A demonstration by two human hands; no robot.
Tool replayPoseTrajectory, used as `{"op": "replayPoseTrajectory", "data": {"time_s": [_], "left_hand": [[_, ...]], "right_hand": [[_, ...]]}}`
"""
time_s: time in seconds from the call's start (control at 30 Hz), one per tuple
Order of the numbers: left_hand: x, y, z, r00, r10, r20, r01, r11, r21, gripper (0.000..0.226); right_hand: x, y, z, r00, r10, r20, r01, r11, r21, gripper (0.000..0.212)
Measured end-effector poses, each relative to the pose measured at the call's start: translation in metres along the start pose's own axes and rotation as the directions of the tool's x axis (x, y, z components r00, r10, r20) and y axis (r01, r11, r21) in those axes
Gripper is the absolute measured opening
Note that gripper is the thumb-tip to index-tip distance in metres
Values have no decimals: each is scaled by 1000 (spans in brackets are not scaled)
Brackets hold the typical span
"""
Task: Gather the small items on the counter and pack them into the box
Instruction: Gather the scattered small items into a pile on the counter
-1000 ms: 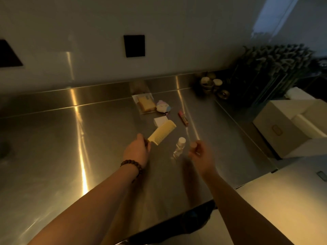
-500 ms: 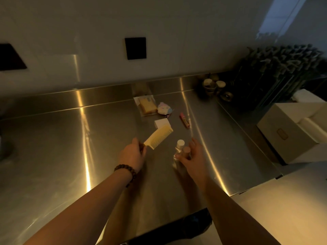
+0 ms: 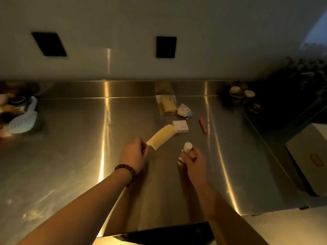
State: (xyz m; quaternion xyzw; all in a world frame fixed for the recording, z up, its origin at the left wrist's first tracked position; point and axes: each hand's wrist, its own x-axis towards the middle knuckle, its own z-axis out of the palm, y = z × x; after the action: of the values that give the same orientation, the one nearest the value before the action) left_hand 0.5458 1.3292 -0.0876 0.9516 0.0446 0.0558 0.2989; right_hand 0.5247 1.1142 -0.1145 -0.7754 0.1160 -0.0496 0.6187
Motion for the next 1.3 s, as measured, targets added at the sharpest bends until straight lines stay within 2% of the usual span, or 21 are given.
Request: {"op": "replayPoseTrajectory", "data": {"time_s": [0.3,0.47,0.63,0.83,0.93,1.1,1.2,1.3], "left_hand": [[-15,-79,-81,966,-173,-192,190,979,76,19],[-29,-164,-150,900,-308,-308,347,934,81,20],[-37,-265,-214,844,-400,-356,460,882,98,21],[-4,-373,-283,850,-351,-392,416,905,93,18],[29,-400,-304,884,-309,-351,339,940,27,24],[87,-410,-307,967,-171,-190,166,985,-43,46],[112,-406,-299,989,-103,-108,98,994,-51,42],[130,-404,-288,993,-107,-53,104,993,-54,31]], "right_hand": [[-8,-57,106,959,-84,269,75,996,45,33],[-23,-92,199,899,-133,418,150,989,-8,36],[-46,-115,309,842,-135,522,189,981,-51,35],[-65,-141,439,855,-129,502,136,990,23,25],[-64,-150,478,875,-104,474,136,990,-32,27],[-50,-162,502,917,-93,387,105,994,-9,26],[-39,-165,503,935,-60,348,65,998,-5,34],[-30,-169,504,945,-64,320,77,997,-30,40]]}}
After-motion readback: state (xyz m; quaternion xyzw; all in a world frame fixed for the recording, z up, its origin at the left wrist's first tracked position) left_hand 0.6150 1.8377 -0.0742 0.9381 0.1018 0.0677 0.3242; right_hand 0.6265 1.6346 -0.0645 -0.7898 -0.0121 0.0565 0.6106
